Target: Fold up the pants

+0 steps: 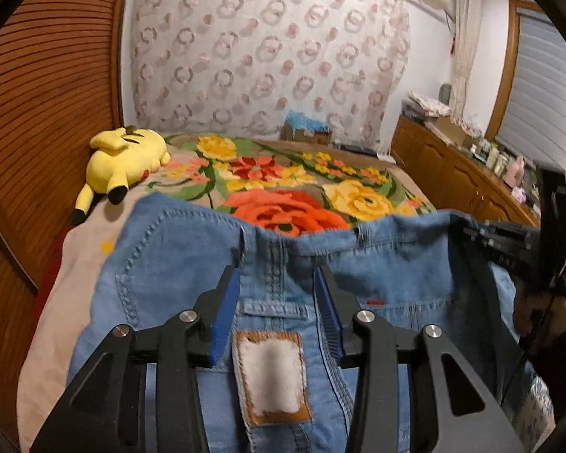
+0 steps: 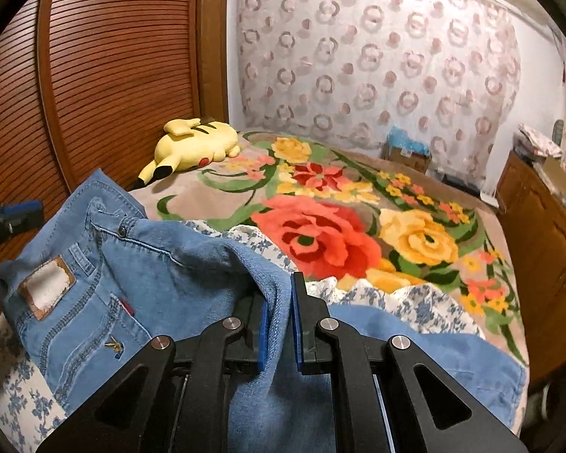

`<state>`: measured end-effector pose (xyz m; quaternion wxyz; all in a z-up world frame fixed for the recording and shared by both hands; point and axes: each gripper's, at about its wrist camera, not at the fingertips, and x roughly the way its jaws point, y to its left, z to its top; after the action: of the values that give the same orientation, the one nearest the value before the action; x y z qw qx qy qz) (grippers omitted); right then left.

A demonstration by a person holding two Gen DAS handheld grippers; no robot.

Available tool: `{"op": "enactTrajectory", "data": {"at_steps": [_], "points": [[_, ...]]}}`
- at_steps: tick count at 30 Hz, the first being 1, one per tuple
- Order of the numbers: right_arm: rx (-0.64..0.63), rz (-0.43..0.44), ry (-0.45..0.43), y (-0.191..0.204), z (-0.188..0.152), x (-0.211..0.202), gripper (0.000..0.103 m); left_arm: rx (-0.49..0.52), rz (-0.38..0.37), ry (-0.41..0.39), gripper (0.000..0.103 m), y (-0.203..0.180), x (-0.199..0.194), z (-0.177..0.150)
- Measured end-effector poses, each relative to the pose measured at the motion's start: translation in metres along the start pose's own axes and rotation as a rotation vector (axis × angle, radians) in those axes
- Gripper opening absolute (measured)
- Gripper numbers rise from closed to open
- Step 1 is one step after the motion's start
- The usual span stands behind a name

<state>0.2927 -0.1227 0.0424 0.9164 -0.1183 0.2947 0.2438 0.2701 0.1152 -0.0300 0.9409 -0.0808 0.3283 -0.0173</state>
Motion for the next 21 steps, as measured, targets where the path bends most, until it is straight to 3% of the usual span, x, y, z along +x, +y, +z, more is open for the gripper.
{"op": "enactTrajectory", "data": {"at_steps": [4,5,21], "points": [[0.018,-0.015,-0.02,-0.001,0.001,-0.015,0.046,0.032,-0.016,0.033,0.043,-0.011,0.005,-0.008],[0.027,-0.013,-0.019,-0.001,0.0,-0.018,0.048,0.035,-0.021,0.041,0.043,-0.013,0.005,-0.009],[0.11,0.014,0.102,0.012,-0.059,-0.099,0.049,0.102,-0.055,0.091,0.043,-0.055,-0.001,-0.048]]}}
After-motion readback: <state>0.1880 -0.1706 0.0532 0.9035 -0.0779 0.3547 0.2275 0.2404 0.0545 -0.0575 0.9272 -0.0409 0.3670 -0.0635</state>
